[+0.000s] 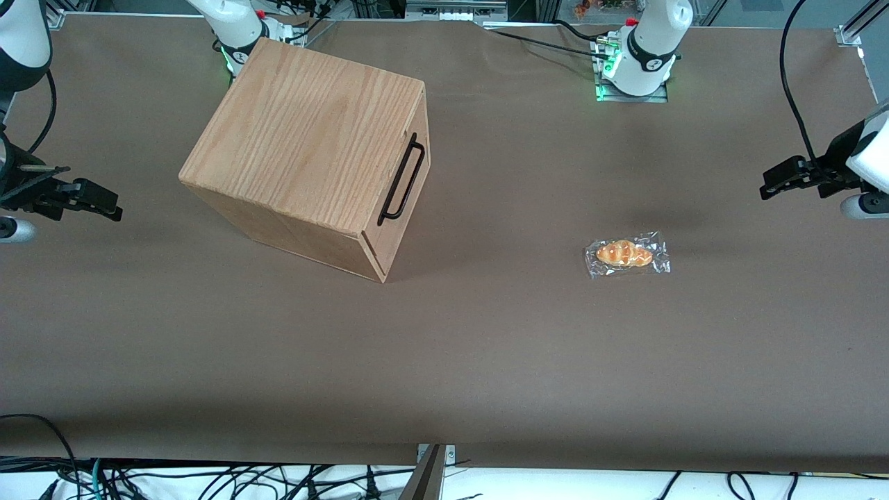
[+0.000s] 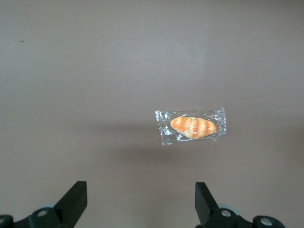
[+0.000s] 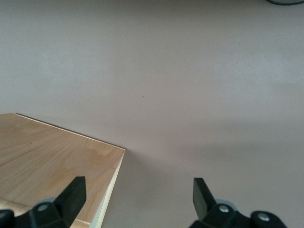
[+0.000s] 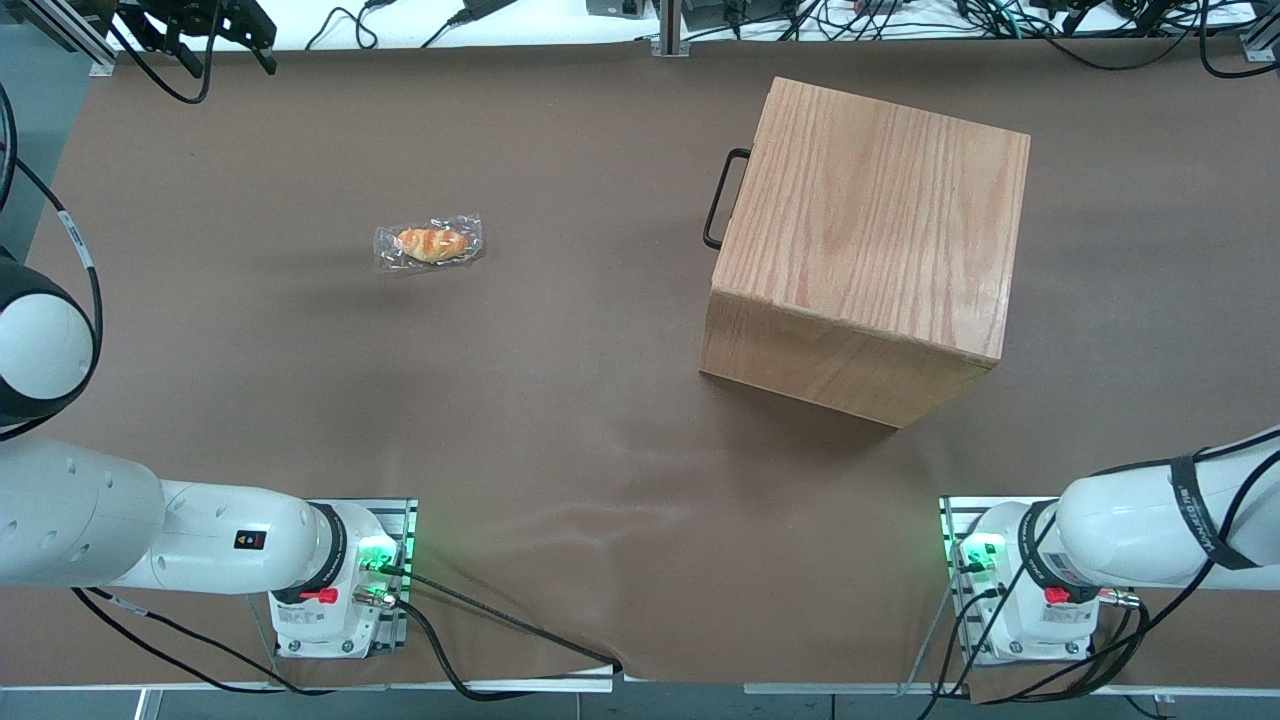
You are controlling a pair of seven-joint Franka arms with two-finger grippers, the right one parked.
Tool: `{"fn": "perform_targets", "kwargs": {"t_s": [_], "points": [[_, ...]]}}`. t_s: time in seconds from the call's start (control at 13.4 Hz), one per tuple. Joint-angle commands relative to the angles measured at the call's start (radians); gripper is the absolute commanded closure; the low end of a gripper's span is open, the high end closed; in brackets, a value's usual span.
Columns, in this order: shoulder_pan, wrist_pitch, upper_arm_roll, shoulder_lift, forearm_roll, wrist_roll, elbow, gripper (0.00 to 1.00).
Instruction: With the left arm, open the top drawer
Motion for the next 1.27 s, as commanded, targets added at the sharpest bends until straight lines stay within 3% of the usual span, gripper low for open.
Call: {"fn": "perform_targets", "kwargs": {"t_s": [0.0,0.75,1.04,1.19], "points": [[-0.002,0.007,0.001,-0.019,0.035,0.003,-0.021,0.0],[-0.002,0.004,0.001,-0.019,0.035,0.006,-0.04,0.0],[-0.021,-0.045,-0.01,-0.016,0.012,0.001,-0.037,0.0],[-0.026,-0.068,-0.019,-0.009,-0.054,-0.003,-0.024,0.0]]}}
